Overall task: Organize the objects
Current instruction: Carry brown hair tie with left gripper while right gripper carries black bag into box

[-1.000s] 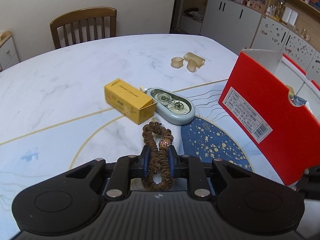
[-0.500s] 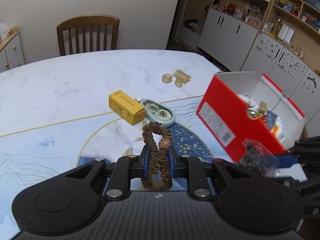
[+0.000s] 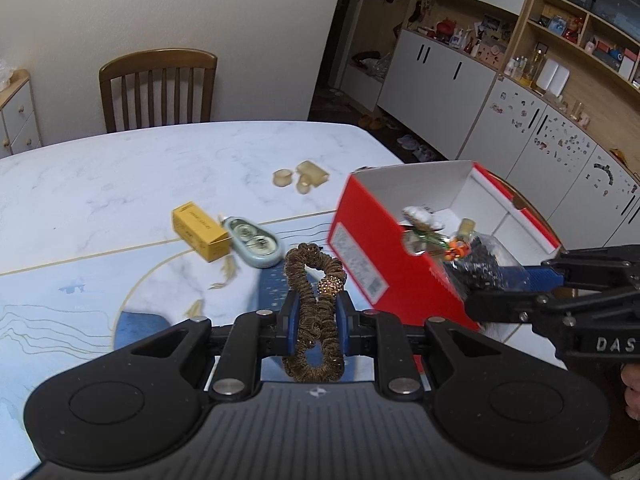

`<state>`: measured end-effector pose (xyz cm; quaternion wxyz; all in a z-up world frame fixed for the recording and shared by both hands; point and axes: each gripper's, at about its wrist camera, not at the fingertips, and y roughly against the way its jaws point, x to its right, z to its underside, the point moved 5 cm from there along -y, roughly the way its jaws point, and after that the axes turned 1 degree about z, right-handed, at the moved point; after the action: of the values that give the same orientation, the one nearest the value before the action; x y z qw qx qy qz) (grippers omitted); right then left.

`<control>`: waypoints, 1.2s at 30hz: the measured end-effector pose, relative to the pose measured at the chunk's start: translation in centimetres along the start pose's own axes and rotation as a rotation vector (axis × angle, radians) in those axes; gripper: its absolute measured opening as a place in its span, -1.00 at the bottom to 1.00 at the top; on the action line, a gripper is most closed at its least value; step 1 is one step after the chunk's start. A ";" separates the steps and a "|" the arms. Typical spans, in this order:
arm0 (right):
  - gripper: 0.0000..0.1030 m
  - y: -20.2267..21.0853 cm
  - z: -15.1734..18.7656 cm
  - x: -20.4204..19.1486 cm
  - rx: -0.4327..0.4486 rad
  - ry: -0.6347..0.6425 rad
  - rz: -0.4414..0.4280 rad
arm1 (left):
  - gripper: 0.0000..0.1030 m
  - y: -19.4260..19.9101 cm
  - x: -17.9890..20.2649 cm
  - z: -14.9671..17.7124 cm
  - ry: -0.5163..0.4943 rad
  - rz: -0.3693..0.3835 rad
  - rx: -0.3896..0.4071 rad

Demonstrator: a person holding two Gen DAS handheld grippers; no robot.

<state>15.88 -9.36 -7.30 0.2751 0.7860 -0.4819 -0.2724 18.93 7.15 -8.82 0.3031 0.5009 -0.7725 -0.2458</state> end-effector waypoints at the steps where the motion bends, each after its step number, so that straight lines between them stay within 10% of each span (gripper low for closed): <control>1: -0.33 0.3 0.0 0.5 0.005 -0.003 0.002 | -0.63 0.0 0.5 -0.1 -0.003 0.001 0.002; 36: -0.32 1.9 -1.9 21.0 0.044 -0.061 0.146 | -0.63 -12.6 18.4 -4.0 -0.128 0.040 -0.103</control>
<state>24.17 -28.85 -8.10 0.2621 0.7459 -0.5520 -0.2649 23.84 -14.87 -10.55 0.2831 0.4525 -0.7865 -0.3107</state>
